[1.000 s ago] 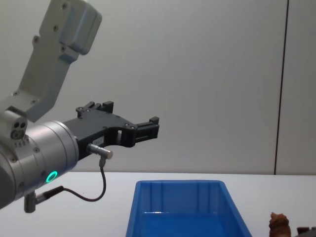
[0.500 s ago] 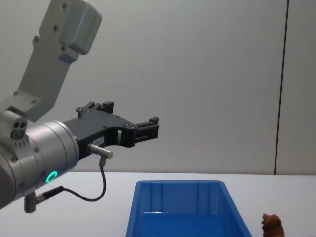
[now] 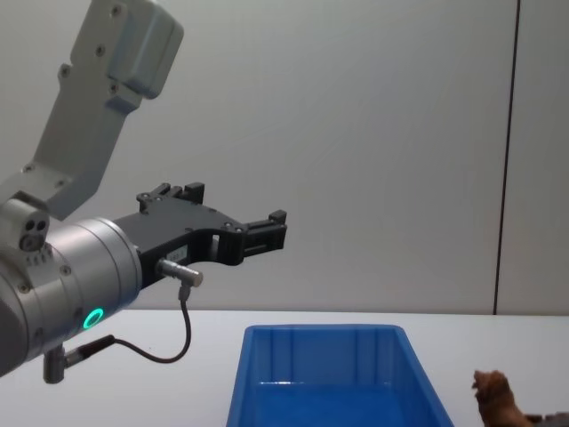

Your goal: Pick up the two dolls from the table and place them into the box.

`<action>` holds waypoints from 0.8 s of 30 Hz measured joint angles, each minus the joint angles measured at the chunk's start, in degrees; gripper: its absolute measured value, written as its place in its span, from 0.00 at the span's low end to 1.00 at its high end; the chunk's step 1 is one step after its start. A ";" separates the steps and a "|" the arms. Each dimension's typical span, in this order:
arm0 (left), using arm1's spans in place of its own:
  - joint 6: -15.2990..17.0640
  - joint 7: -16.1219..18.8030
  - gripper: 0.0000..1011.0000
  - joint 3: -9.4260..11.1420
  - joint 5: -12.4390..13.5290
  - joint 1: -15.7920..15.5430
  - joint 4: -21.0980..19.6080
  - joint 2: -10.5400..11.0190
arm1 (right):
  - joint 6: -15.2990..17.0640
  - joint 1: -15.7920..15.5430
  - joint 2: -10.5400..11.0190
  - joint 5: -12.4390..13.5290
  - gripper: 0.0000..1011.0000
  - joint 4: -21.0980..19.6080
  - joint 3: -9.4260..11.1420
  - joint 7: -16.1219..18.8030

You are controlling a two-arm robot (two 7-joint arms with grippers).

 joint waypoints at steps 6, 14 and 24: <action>0.00 0.00 0.99 0.00 0.00 0.00 0.00 0.00 | -2.23 -0.23 0.02 -0.46 0.33 -0.98 0.15 -1.05; 0.00 0.00 0.99 0.00 0.00 0.00 0.00 0.00 | -5.82 -0.32 0.24 -1.00 0.33 -3.54 0.38 -0.64; 0.00 0.00 0.99 0.00 0.00 0.00 0.00 0.00 | -7.87 0.55 0.09 -1.03 0.33 -6.88 0.17 3.65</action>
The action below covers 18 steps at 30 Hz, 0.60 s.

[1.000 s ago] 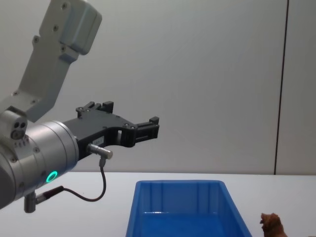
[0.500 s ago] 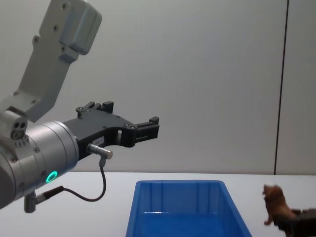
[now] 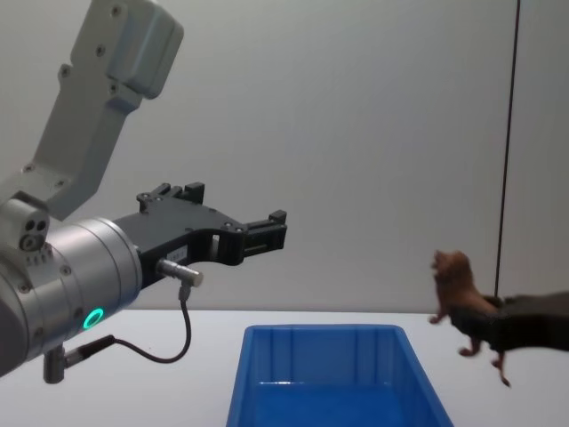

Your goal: Pick up the two dolls from the table and place them into the box.

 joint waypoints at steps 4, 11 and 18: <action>0.00 0.00 0.99 0.00 0.00 0.00 0.00 0.00 | -0.03 0.63 -0.46 0.00 0.33 -1.02 -0.48 2.09; 0.00 0.00 0.99 0.00 0.00 0.00 0.00 0.00 | 1.75 1.97 -1.98 -0.20 0.33 -1.72 -1.81 5.31; 0.00 0.00 0.99 0.00 0.00 0.00 0.00 0.00 | 4.06 3.03 -3.61 -0.65 0.40 -1.16 -3.30 7.08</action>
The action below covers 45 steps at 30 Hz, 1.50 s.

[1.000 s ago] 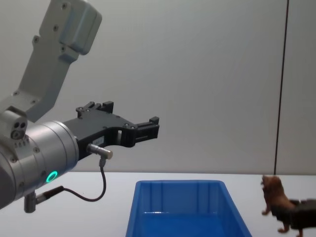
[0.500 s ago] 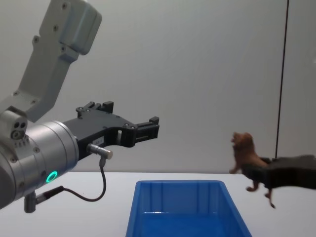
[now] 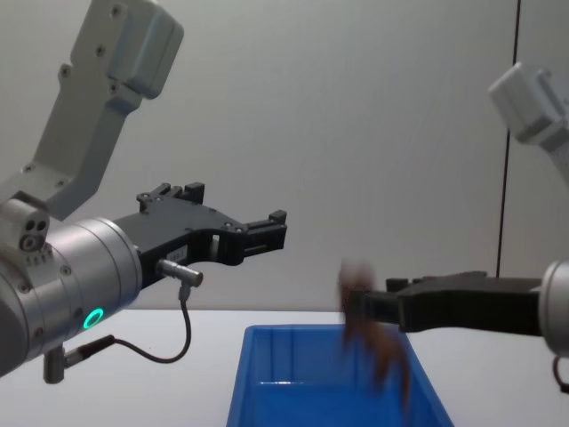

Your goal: Pick up the two dolls from the table and place them into the box.

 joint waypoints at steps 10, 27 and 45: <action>0.00 0.00 0.99 0.00 0.00 0.00 0.00 0.00 | 0.69 0.39 -0.92 -0.33 0.73 0.72 -0.95 0.41; 0.00 0.00 0.99 0.00 0.00 0.00 0.00 0.00 | -5.11 -2.36 3.78 4.49 0.99 -1.09 2.64 -0.05; 2.28 -0.21 0.99 -0.55 -0.36 0.56 -0.68 0.76 | -9.32 -4.19 7.49 6.90 0.99 -1.10 5.33 0.82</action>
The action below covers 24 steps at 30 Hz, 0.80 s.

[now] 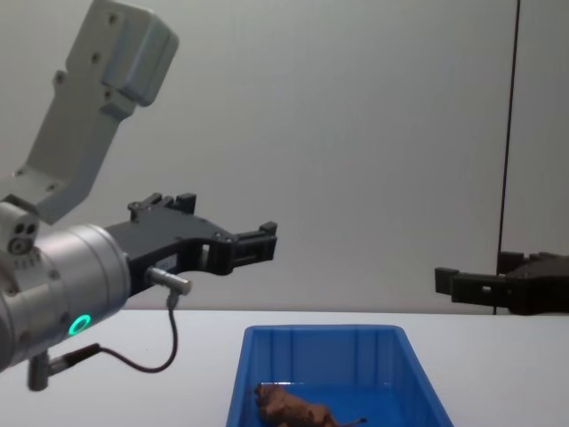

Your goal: Pick up the two dolls from the table and place them into the box.

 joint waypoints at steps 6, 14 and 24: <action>1.65 1.03 0.99 -0.96 -2.32 1.70 -1.19 1.78 | -0.53 -0.24 0.49 0.32 0.99 0.03 0.33 0.14; 2.68 2.57 0.99 -2.22 -6.13 4.72 -2.30 4.62 | -0.91 -0.40 0.81 0.51 0.99 0.08 0.59 0.24; 3.95 2.33 0.99 -3.27 -9.81 8.06 -1.64 7.38 | -1.21 -0.50 1.04 0.67 0.99 0.08 0.75 0.32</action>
